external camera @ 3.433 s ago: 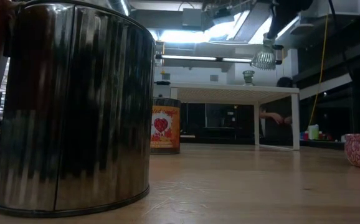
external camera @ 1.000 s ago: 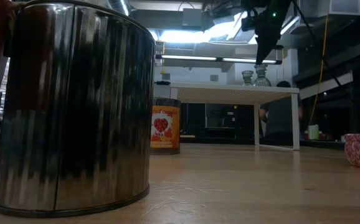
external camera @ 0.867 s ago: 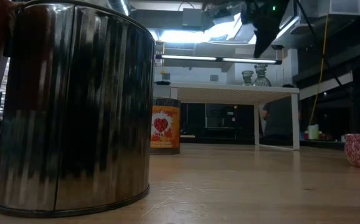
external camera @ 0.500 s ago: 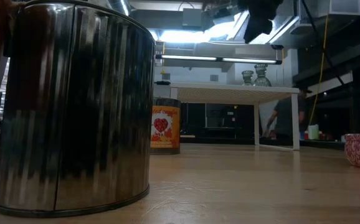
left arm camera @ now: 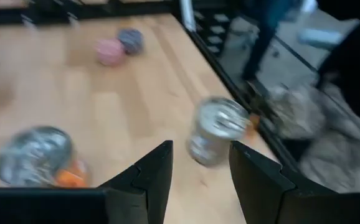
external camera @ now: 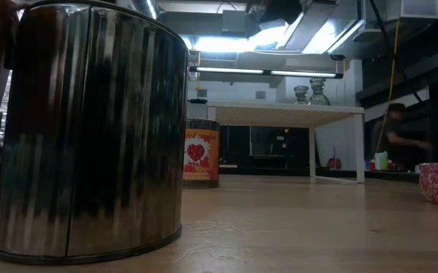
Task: Pick & Place candle stick holders
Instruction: Put the green glass candle holder on the shelf aligned with the other glass candle holders
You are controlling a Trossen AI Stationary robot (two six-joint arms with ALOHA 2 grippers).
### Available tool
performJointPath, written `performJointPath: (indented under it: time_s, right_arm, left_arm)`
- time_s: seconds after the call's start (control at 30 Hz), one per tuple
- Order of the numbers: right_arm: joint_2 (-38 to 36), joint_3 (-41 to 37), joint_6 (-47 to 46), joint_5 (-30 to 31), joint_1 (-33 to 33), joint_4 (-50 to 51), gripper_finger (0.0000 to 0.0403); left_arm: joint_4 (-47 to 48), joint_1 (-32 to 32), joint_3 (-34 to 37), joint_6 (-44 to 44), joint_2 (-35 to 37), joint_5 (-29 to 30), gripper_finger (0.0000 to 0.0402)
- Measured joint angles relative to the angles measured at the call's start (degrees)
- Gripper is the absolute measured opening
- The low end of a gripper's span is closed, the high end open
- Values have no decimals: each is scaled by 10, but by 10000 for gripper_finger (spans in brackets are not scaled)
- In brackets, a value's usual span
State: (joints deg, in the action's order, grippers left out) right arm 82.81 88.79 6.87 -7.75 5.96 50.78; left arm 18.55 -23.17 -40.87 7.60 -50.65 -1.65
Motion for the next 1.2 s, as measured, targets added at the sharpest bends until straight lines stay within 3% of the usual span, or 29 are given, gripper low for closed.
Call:
performJointPath:
  time_s: [0.33,0.67,0.87,1.2]
  right_arm:
    - [0,-129,0,0,-101,-202,140]
    - [0,-202,-20,2,-151,-394,140]
    - [6,-202,-48,14,-172,-423,140]
    - [31,-201,-66,48,-202,-489,140]
  left_arm:
    - [58,-160,-34,192,0,6,146]
    - [125,-291,-34,388,-27,60,132]
    - [155,-341,-34,441,-89,66,127]
    - [160,-387,-33,443,-178,65,127]
